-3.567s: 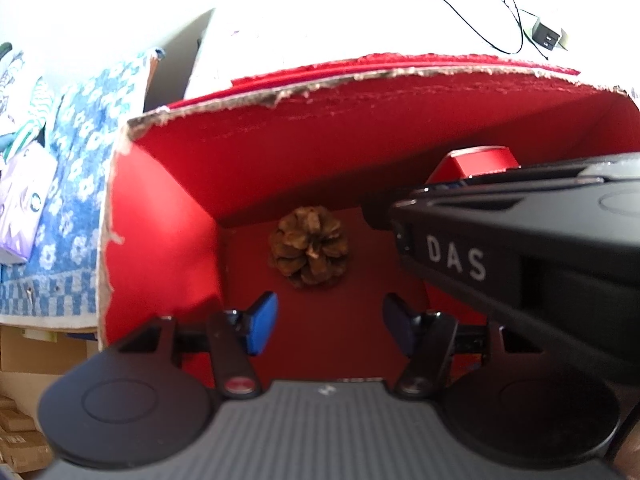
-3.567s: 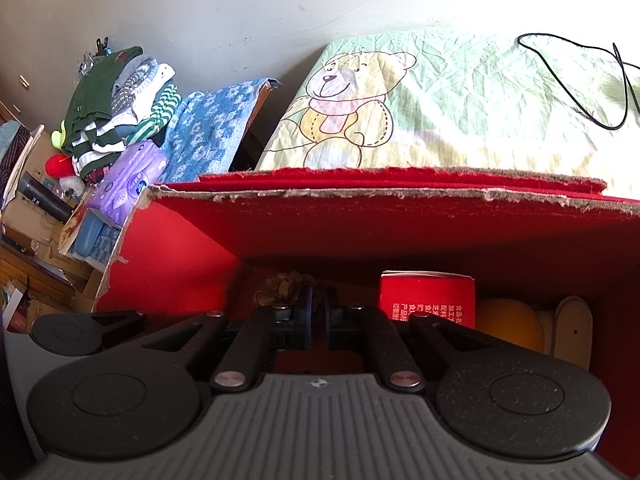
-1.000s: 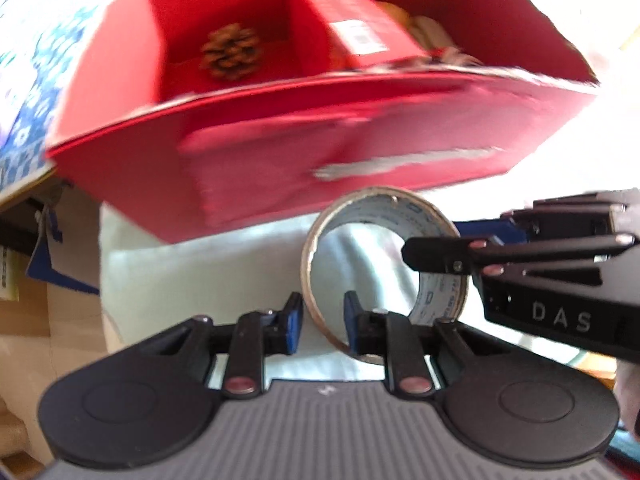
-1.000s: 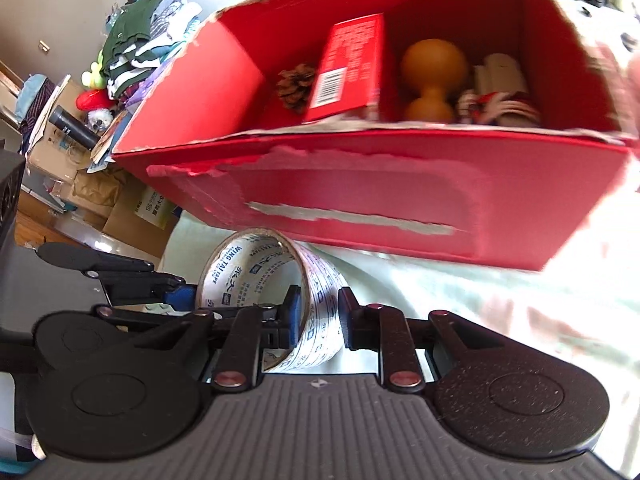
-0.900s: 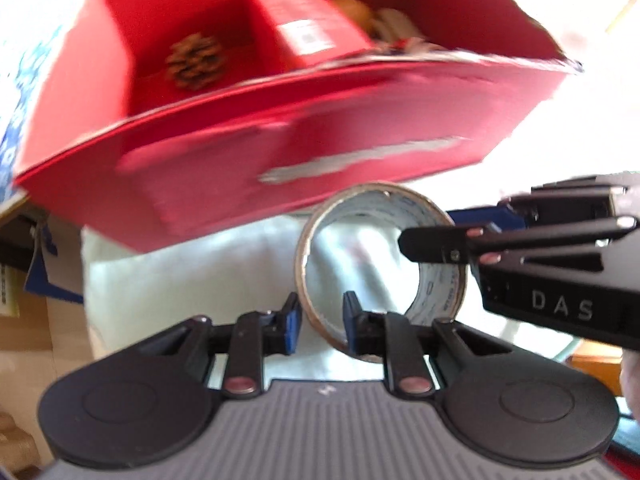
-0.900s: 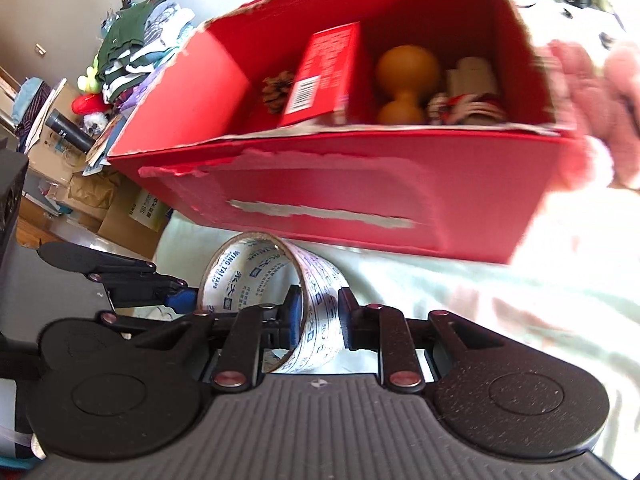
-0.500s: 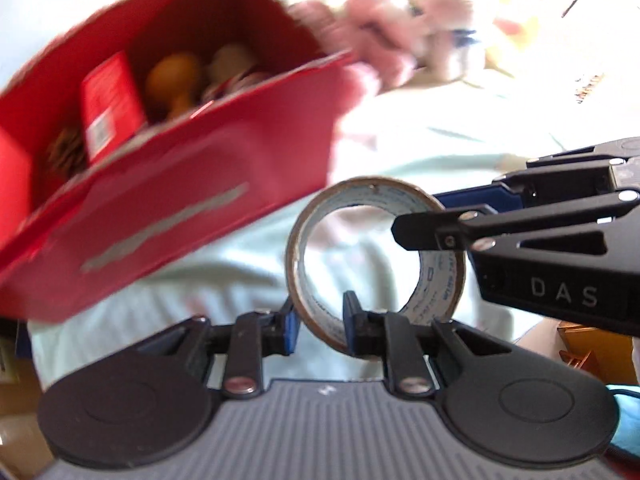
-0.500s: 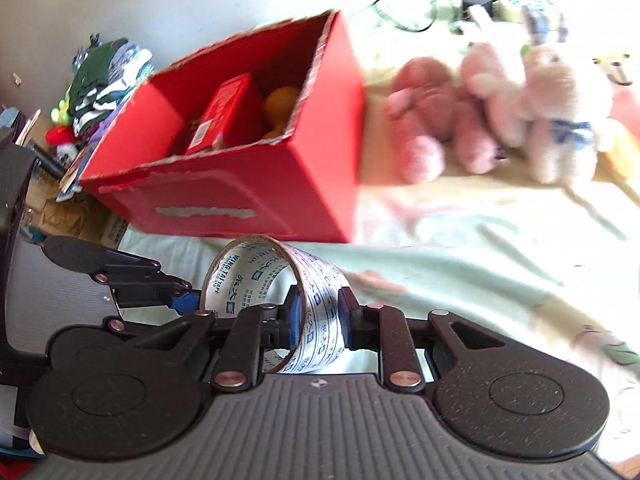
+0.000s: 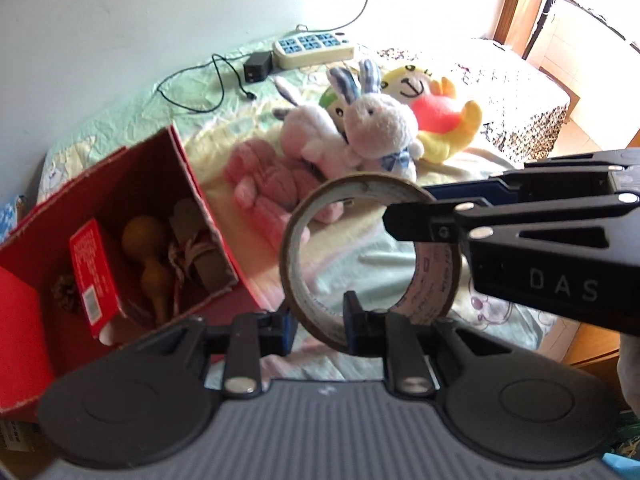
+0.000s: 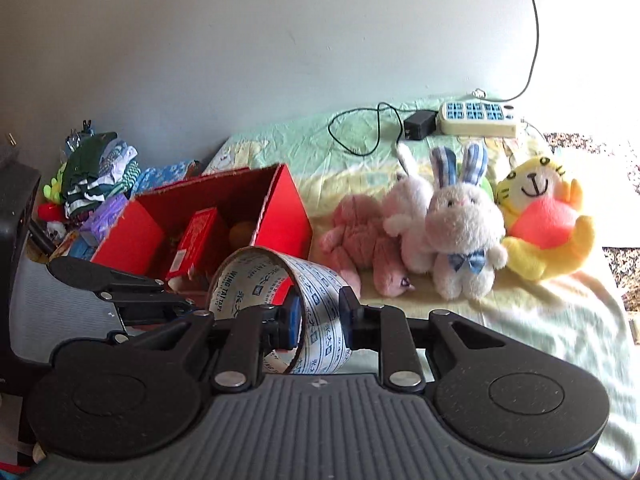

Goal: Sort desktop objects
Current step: 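Lift the tape roll with both grippers and carry it over the box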

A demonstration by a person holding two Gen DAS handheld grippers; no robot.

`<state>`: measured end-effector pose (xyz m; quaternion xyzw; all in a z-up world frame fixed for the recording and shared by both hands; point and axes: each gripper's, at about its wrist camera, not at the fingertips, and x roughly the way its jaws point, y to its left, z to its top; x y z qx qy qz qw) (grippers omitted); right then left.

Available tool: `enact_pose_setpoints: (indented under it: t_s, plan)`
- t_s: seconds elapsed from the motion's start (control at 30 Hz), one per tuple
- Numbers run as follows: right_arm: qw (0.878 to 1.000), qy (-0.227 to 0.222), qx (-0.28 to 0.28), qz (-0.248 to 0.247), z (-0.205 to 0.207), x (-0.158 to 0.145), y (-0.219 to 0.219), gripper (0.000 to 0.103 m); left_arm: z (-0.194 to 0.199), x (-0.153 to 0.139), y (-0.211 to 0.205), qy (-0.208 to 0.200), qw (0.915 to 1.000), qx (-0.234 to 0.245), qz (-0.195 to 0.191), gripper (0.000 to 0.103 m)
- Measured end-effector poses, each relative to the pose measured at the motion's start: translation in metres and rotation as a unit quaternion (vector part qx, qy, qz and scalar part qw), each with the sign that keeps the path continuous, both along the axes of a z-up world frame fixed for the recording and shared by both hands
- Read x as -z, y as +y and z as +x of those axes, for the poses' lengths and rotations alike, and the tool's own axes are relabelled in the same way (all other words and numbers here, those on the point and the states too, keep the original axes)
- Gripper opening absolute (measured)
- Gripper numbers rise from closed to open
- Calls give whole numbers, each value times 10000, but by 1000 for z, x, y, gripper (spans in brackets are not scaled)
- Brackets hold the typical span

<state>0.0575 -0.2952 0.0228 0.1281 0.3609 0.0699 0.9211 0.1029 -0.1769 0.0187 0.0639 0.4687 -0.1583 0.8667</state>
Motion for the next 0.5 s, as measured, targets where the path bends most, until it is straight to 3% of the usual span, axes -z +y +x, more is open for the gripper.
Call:
enact_pose_setpoints:
  t_s: [0.27,0.5]
  plan:
    - [9973,-657,-312,86,47,-37,28,22,20,-40,61,-567,9966,-590,23,18]
    - [9923,-482,-968,597,105,-21,90,22,33,-30,148,-282,9896,-1388,250,18]
